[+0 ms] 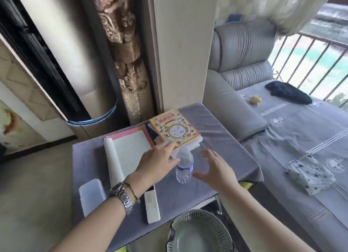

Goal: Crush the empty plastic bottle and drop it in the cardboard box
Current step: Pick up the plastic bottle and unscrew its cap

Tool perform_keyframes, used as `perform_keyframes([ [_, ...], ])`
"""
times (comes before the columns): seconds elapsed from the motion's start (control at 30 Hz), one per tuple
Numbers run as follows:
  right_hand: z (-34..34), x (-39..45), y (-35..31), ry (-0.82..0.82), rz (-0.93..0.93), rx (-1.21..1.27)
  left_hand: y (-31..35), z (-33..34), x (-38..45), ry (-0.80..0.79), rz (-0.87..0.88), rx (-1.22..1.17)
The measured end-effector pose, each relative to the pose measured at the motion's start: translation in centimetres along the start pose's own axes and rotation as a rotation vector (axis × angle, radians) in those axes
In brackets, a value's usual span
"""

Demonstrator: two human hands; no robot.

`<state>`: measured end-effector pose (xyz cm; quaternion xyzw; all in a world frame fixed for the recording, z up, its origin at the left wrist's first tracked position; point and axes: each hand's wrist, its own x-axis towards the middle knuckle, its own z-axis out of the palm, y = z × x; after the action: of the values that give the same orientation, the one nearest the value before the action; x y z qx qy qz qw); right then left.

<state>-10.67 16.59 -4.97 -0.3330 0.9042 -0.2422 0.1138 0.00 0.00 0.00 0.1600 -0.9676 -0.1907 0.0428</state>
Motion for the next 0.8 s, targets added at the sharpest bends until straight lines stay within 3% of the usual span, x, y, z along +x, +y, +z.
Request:
perform_keyframes([
  [0.43,5.5,4.8,0.8,-0.087,-0.046,0.381,-0.1,4.8,3.8,0.027,-0.072,-0.167],
  [0.8,-3.4,3.6,0.1,-0.156,-0.275,0.528,3.3,-1.3,2.4,0.218,-0.109,-0.395],
])
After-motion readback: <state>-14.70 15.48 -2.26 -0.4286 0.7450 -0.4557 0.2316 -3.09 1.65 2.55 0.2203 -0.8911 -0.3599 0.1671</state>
